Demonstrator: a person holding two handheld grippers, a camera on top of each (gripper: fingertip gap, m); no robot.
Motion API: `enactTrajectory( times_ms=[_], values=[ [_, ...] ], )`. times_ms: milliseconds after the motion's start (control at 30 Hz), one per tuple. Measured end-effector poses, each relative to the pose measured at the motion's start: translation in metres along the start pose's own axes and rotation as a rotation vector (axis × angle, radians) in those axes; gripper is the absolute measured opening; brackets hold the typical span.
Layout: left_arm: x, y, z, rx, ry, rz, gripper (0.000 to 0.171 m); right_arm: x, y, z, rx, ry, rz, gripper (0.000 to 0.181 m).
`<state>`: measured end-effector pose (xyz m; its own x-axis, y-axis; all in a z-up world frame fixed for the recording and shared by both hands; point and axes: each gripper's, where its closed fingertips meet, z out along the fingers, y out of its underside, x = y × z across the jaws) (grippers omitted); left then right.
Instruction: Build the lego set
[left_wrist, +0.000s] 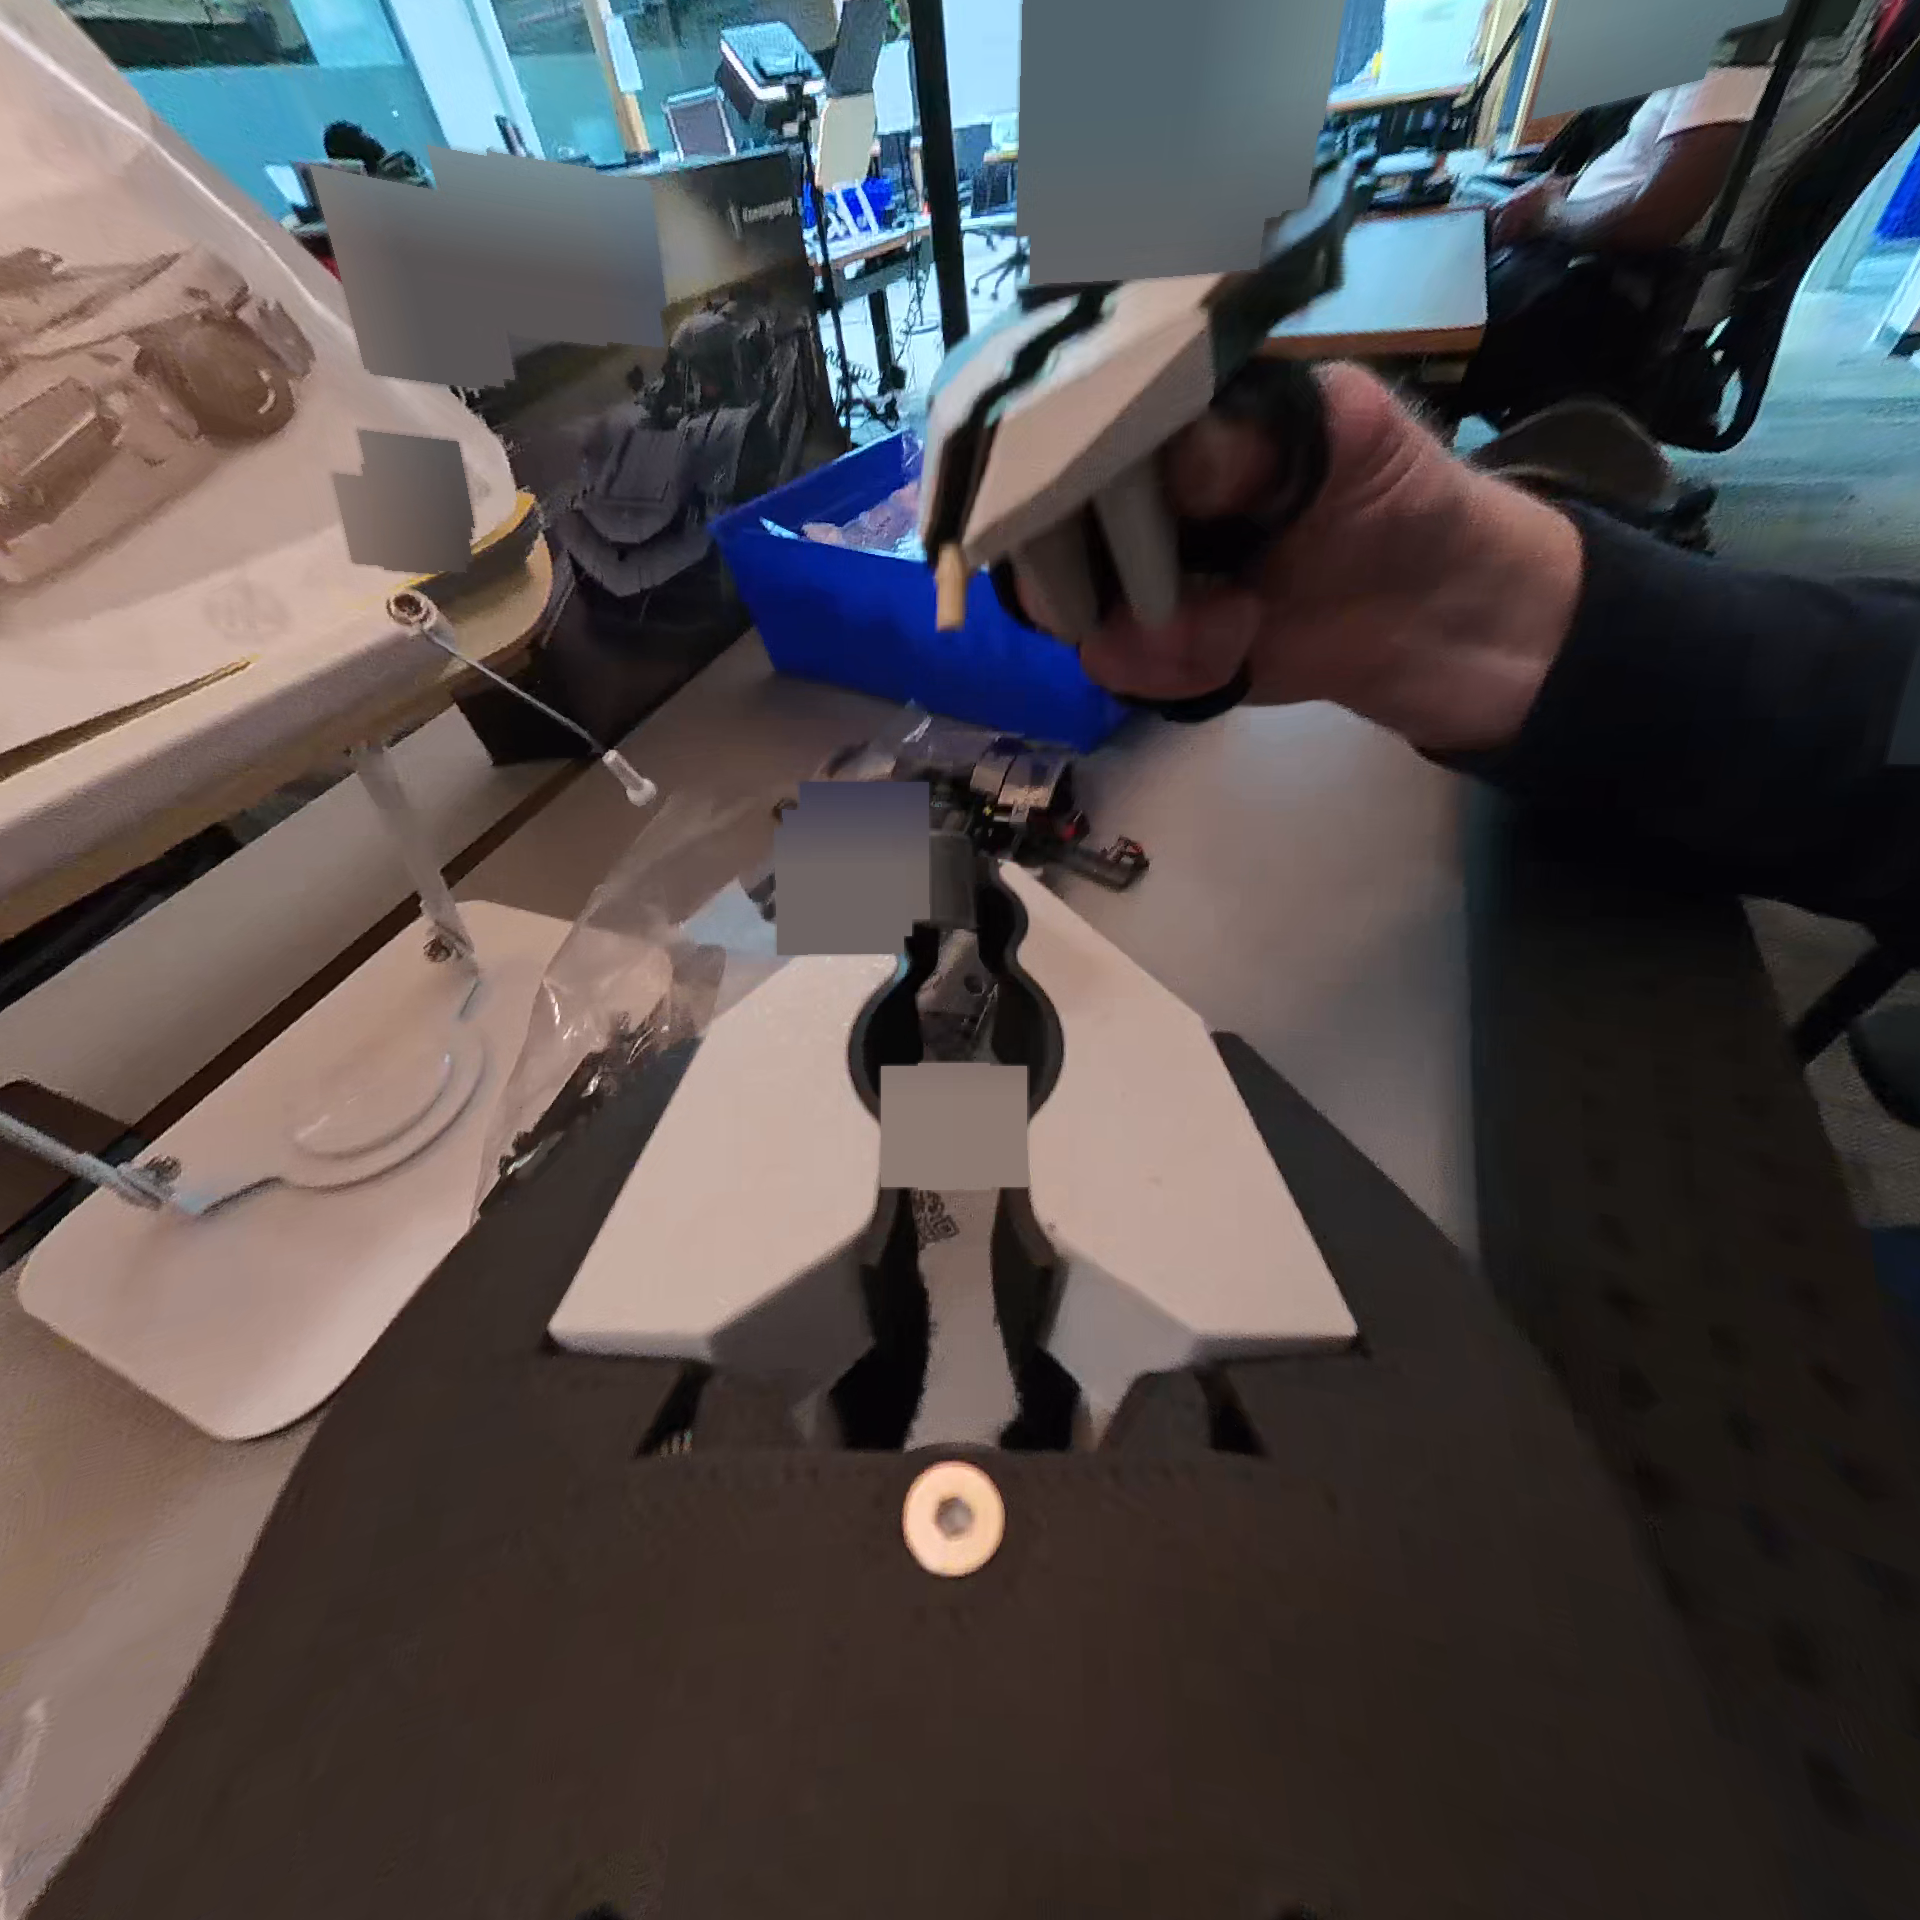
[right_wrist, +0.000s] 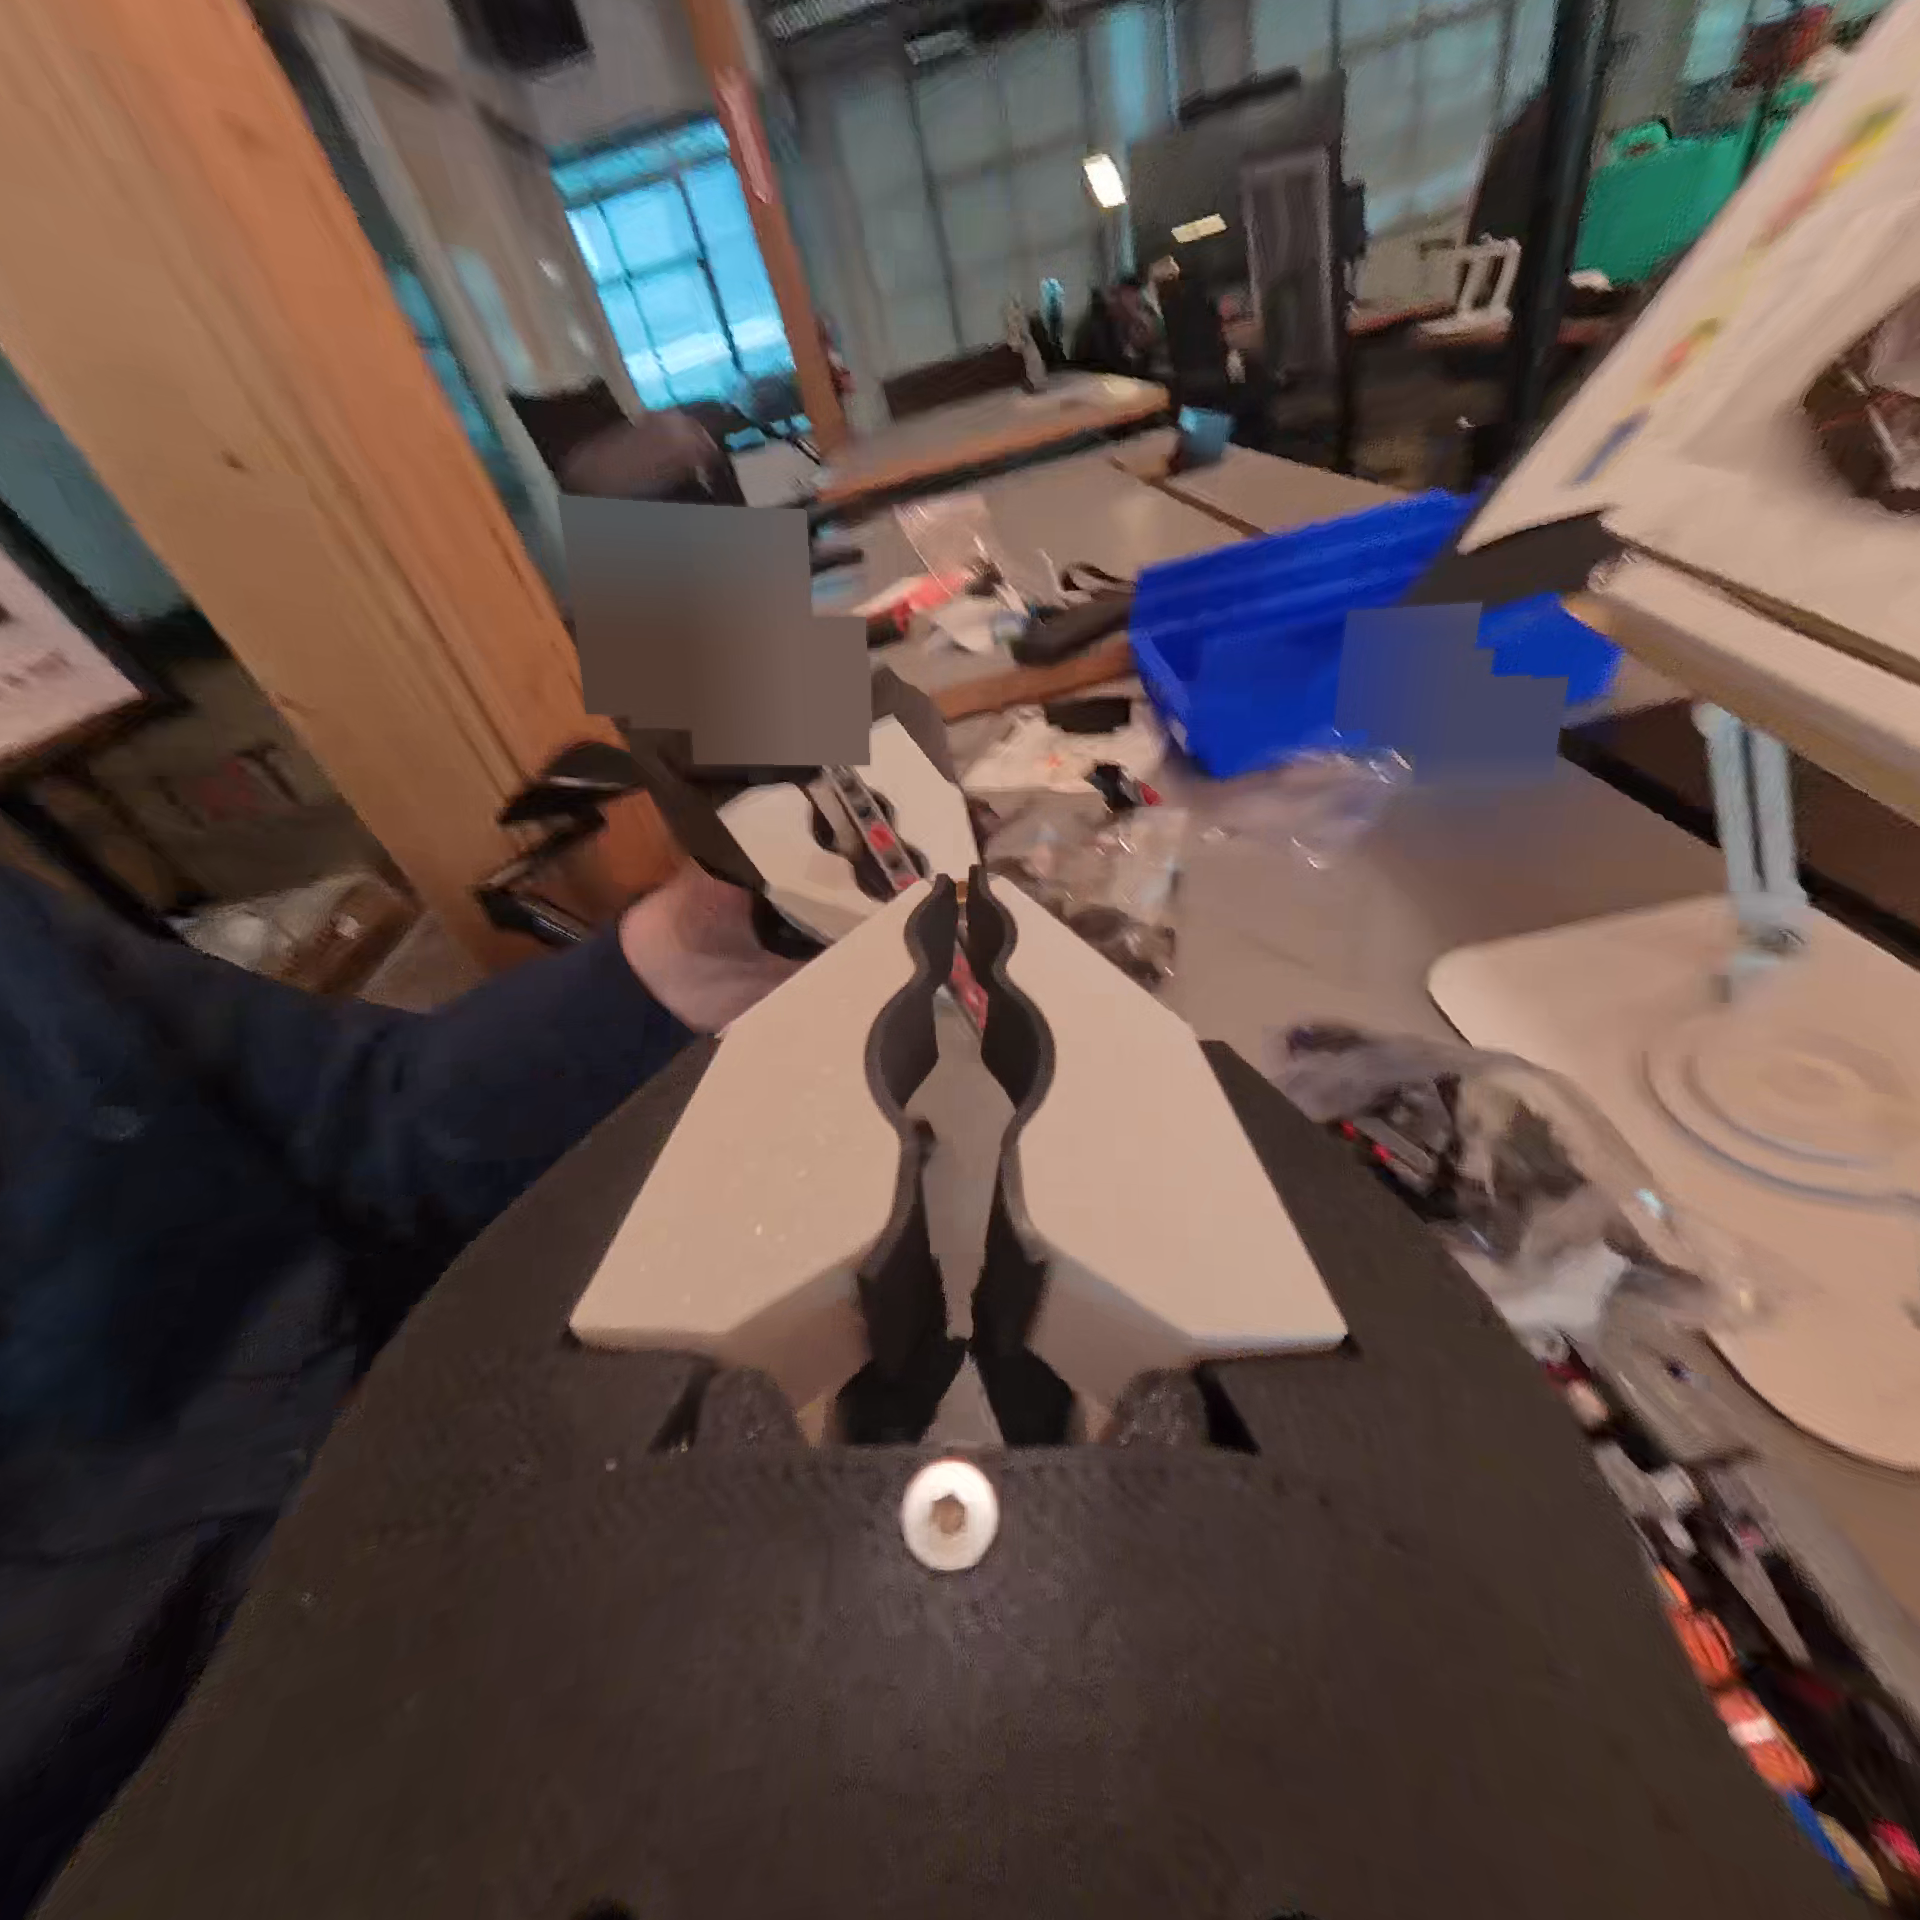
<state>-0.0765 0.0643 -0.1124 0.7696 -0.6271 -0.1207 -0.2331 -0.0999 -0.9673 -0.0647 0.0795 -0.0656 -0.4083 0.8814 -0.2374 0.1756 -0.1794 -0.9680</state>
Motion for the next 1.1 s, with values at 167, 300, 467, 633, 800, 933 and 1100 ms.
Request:
enactTrajectory(
  times_ms=[167, 300, 467, 633, 800, 933, 1100],
  values=[
    [-0.006, -0.006, -0.006, 0.062, 0.024, -0.076, 0.005, 0.016, 0.029, -0.012, -0.148, 0.011, 0.004, 0.000],
    [-0.015, -0.013, -0.016, 0.127, 0.016, -0.127, 0.005, 0.038, 0.063, -0.002, -0.325, 0.143, -0.039, 0.001],
    [-0.013, -0.007, -0.007, 0.093, 0.028, -0.138, 0.005, 0.069, 0.085, 0.013, -0.481, 0.357, -0.181, 0.008],
    [-0.013, -0.008, -0.008, 0.105, 0.045, -0.169, 0.005, 0.076, 0.082, 0.005, -0.499, 0.419, -0.242, 0.006],
    [-0.014, -0.009, -0.008, 0.120, 0.056, -0.201, 0.005, 0.073, 0.082, 0.000, -0.503, 0.403, -0.249, 0.016],
    [-0.014, -0.012, -0.008, 0.153, 0.074, -0.234, 0.005, 0.048, 0.056, -0.003, -0.421, 0.358, -0.381, 0.010],
    [-0.017, -0.023, -0.012, 0.259, 0.136, -0.358, 0.005, 0.011, 0.031, 0.012, -0.303, 0.334, -0.609, 0.031]
  ],
)
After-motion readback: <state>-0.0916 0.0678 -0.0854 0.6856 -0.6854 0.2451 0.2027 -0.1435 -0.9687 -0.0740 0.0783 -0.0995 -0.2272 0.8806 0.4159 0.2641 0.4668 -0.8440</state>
